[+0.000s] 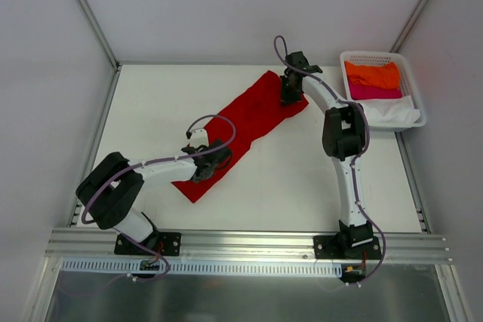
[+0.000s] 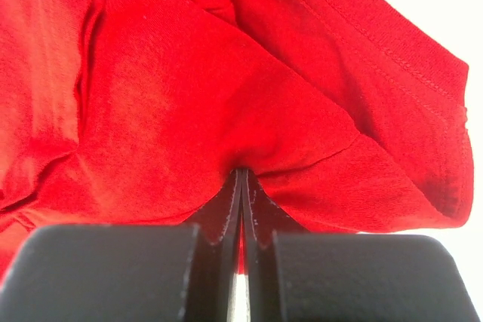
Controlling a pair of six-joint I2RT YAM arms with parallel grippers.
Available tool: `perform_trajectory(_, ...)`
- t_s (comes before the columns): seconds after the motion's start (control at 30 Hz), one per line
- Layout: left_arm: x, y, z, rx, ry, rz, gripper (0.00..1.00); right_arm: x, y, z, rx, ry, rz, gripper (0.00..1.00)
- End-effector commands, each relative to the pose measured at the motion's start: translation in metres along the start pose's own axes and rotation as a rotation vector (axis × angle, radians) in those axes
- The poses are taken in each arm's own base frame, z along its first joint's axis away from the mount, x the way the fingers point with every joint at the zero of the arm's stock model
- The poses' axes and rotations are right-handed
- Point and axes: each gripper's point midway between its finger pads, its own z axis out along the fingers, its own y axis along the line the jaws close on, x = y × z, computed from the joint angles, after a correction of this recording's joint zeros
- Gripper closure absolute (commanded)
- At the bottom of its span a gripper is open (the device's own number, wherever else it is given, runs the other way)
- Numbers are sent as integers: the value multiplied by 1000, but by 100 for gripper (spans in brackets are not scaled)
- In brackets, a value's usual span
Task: Fold and stack the t-shirts
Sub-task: Rotate the tshirt 90 degrees
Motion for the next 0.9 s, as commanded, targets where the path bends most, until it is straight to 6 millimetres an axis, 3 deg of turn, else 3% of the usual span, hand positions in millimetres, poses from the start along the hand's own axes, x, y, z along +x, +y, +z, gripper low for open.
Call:
perform_trajectory(0.0,103,-8,-7,26,308,41,100,-8,2,-5,-20,1,-1,100)
perform_trajectory(0.17,144,-34,-28,76,356,109,100,-9,1,0,-34,4,9,100)
perform_trajectory(0.3,164,-53,-42,116,373,156,100,-10,-2,4,-39,10,17,99)
perform_trajectory(0.5,183,-69,-59,157,398,200,100,-16,-8,7,-52,10,30,99)
perform_trajectory(0.63,193,-76,-75,197,403,215,100,-32,-7,4,-91,-19,44,99)
perform_trajectory(0.87,195,-97,-103,287,365,237,100,-45,-6,12,-211,-31,106,99)
